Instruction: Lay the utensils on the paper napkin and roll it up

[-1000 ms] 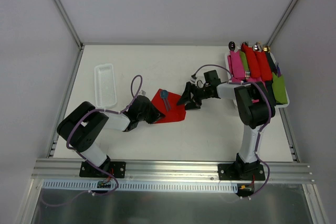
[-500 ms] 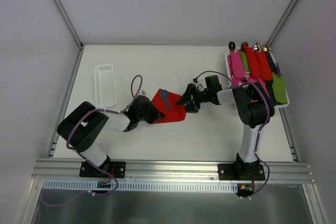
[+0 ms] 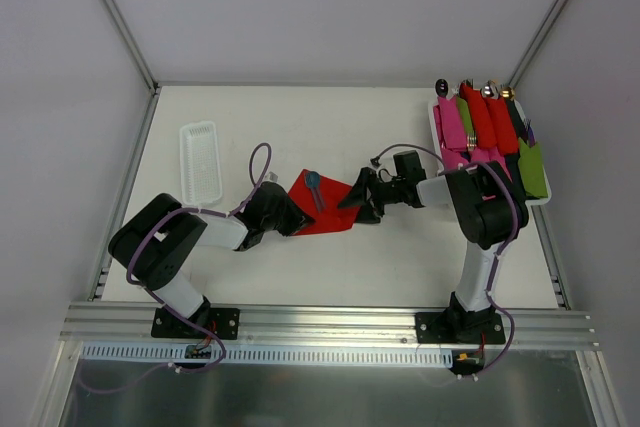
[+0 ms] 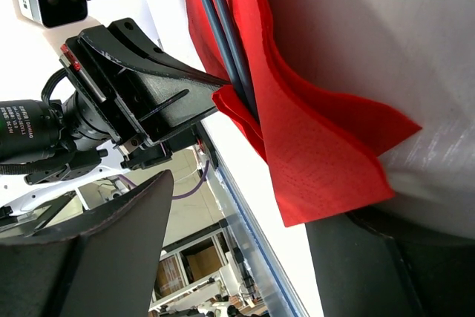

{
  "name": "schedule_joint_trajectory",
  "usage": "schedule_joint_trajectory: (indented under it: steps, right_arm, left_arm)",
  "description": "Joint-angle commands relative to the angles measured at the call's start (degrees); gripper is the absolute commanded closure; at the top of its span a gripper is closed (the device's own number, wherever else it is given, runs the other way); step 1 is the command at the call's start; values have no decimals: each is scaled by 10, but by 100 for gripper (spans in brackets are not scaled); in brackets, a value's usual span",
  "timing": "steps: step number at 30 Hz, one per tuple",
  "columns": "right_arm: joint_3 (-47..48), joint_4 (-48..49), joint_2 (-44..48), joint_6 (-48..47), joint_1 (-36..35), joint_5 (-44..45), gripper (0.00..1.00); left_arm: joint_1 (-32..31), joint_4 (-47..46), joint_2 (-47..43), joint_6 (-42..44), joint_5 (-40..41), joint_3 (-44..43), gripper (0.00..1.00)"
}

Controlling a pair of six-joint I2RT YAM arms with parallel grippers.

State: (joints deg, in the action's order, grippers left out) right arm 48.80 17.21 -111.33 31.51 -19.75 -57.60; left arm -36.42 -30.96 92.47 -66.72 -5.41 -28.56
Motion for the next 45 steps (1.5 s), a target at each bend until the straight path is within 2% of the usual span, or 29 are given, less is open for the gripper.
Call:
schedule_joint_trajectory:
  steps: [1,6,15,22,30,39,45]
  right_arm:
    - [-4,-22,-1,-30,5,69,27]
    - [14,-11,8,-55,21,102,29]
    - [31,17,10,-42,22,95,34]
    - [20,17,31,-35,21,88,53]
    - [32,-29,50,-52,-9,105,82]
    - [69,-71,43,-55,-47,117,95]
    - [84,-71,24,5,-64,115,98]
  left_arm:
    - [-4,42,3,7,29,11,100]
    - [-4,44,1,9,29,11,100]
    - [-4,44,-4,8,34,17,100]
    - [-4,44,-4,6,34,17,100]
    - [-4,48,6,3,29,11,100]
    - [-4,56,6,3,29,10,100]
    - [-5,56,8,4,28,8,100]
